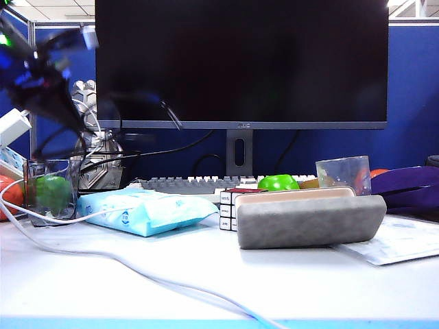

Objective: Pick up the glasses, fold the temples of the glasses, place the glasses into the glasses case, and finally close the glasses case.

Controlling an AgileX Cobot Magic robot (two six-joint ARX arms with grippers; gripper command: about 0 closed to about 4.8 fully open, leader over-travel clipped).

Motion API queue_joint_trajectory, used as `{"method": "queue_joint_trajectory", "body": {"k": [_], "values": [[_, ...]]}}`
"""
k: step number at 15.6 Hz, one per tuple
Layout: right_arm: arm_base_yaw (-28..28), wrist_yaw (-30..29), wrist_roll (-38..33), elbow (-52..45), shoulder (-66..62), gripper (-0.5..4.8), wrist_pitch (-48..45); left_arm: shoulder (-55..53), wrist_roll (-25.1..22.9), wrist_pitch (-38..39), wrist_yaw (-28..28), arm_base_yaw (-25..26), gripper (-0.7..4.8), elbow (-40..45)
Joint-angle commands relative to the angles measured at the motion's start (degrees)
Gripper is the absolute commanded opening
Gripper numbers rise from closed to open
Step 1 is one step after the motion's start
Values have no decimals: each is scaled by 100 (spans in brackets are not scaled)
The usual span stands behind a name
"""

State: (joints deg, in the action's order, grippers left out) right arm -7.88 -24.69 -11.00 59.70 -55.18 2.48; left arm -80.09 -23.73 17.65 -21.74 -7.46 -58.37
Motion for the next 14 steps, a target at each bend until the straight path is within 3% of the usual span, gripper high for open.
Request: {"method": "queue_joint_trajectory", "body": {"k": [1,2,3,4,5,7,10,14], "values": [[-11,-446,-13,33,13,-5,-66,118,1078,-79,-1521,-9,-6,-179],[-11,-640,-13,33,13,-5,-66,118,1403,-146,-2065,-9,-6,-249],[-11,-1038,-15,33,13,-5,-98,120,2142,-468,-2719,-13,-6,-313],[-20,-1338,-15,33,13,-5,-153,120,2903,-852,-3008,-37,-6,-313],[-57,-1845,-20,33,13,-5,-267,120,3974,-1493,-2975,-81,-6,-310],[-376,-2072,-136,33,13,-5,-448,120,5097,-2376,-2997,-216,-6,-310],[-992,-2024,-140,33,9,-5,-841,120,6002,-3294,-2997,-699,-6,-310],[-1650,-2041,-144,33,9,-5,-1023,120,6605,-3558,-2669,-1425,-6,-310]]}}
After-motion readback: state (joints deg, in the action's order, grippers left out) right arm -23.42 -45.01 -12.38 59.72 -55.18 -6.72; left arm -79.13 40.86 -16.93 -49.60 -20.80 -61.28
